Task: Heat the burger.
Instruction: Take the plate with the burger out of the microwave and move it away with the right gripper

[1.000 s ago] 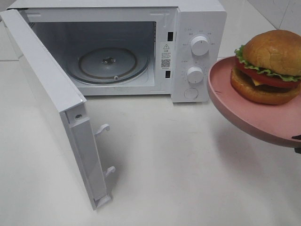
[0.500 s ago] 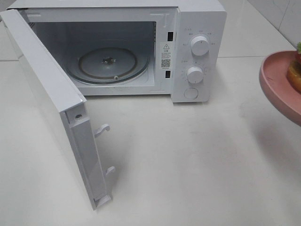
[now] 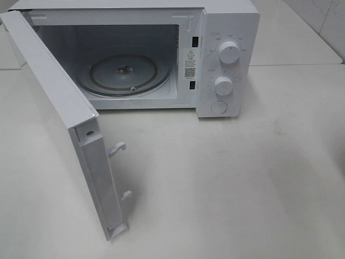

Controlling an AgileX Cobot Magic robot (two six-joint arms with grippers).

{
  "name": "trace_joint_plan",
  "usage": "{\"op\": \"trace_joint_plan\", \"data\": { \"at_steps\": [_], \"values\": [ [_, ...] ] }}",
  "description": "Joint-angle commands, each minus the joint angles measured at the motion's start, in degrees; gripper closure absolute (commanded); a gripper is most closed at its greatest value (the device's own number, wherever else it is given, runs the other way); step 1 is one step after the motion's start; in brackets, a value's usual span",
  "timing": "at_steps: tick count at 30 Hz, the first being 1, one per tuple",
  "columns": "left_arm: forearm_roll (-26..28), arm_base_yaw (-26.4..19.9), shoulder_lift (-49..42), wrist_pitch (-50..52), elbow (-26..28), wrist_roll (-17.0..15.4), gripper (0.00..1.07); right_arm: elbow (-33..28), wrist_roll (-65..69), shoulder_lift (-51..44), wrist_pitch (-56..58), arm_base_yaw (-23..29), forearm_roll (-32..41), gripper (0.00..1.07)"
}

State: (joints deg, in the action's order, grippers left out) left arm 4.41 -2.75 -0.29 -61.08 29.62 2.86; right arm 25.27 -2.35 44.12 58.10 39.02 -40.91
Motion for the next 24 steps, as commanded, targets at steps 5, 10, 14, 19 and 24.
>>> {"op": "trace_joint_plan", "data": {
  "at_steps": [5,10,14,19,24],
  "values": [
    [0.1,-0.1,-1.1,-0.2,-0.1,-0.2,0.07,0.6,10.5,2.7,1.1,-0.2,-7.6,1.07],
    [0.1,-0.1,-1.1,-0.2,-0.1,-0.2,0.07,0.6,16.8,6.2,2.7,-0.2,-8.7,1.07],
    [0.1,-0.1,-1.1,-0.2,-0.1,-0.2,0.07,0.6,21.7,8.7,3.0,-0.2,-8.8,1.07],
    [0.1,-0.1,-1.1,-0.2,-0.1,-0.2,0.07,0.6,31.6,15.1,3.0,-0.2,-9.5,1.07],
    [0.1,-0.1,-1.1,-0.2,-0.1,-0.2,0.07,1.4,38.7,21.0,2.8,-0.2,-9.8,1.07]
  ]
}}
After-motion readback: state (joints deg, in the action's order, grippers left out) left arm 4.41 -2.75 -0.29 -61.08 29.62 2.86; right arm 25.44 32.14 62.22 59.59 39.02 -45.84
